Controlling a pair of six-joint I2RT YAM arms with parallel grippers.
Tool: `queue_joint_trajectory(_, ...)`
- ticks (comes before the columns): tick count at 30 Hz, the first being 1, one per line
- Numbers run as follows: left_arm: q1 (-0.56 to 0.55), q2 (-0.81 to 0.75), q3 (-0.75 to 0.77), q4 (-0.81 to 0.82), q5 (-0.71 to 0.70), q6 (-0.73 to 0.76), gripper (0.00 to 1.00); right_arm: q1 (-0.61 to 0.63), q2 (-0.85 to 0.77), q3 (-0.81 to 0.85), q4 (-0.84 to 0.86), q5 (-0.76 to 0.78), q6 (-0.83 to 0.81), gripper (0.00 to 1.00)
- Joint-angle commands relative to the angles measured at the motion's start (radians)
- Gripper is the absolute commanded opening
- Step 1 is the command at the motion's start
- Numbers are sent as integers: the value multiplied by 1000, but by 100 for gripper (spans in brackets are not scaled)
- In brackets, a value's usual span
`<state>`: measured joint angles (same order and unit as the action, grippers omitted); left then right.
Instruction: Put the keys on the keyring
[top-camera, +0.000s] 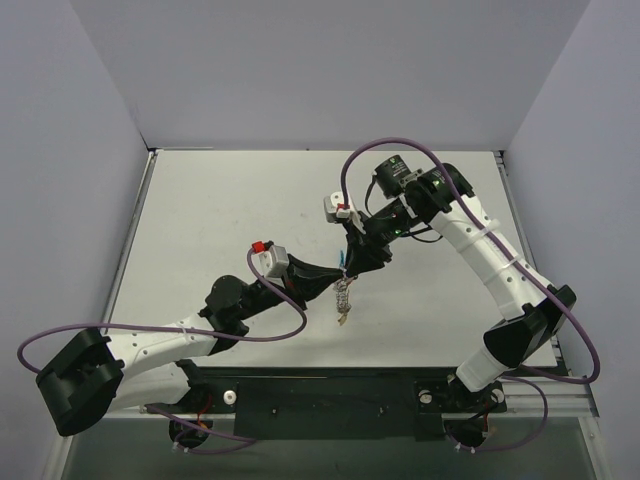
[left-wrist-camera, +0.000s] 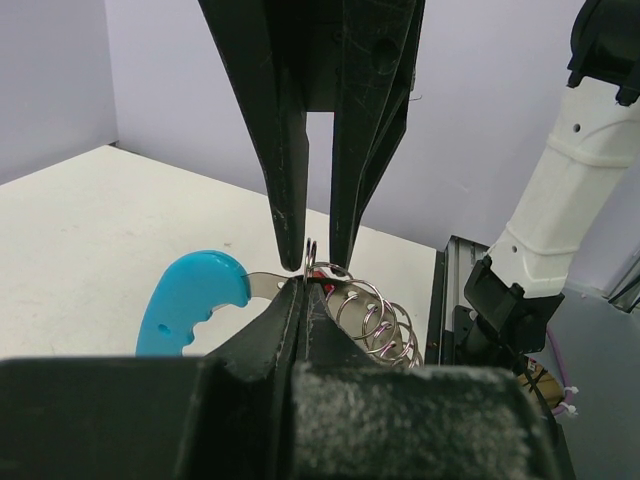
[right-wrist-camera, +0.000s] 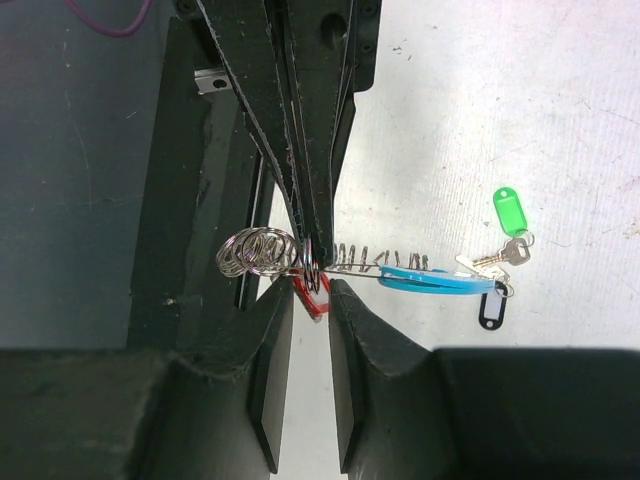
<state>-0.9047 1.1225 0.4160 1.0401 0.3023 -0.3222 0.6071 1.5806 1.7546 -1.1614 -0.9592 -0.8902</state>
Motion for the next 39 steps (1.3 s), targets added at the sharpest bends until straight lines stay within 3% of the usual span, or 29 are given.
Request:
queue_joint_trajectory(1,-3,-12,12,55,-8,-6,0,19,4,9,-7,-41,-4,16)
queue_joint_trajectory(8,-5,-21,10,60,-6,-14,0,40,19,8,-9,-38,-9,0)
queue_joint_trajectory(16,4,-52,-20,57,-29,-29,0,42,2,-1,-7,13,7,0)
queue_joint_trajectory(18,19,-69,-26,43,-5,-40,10,42,1,-6,-11,23,17,0)
queue_joint_trajectory(19,36,-88,-28,32,18,-46,22,45,-1,-6,-12,33,23,0)
queue_joint_trajectory(24,79,-139,-7,-84,93,-63,41,69,4,-18,-21,86,42,0)
queue_joint_trajectory(29,116,-144,32,-163,175,-63,43,86,25,11,-57,120,42,0)
queue_joint_trajectory(34,122,-98,73,-183,228,-67,56,92,38,29,-78,126,39,0)
queue_joint_trajectory(39,121,-40,101,-140,244,-92,55,95,45,31,-80,126,42,0)
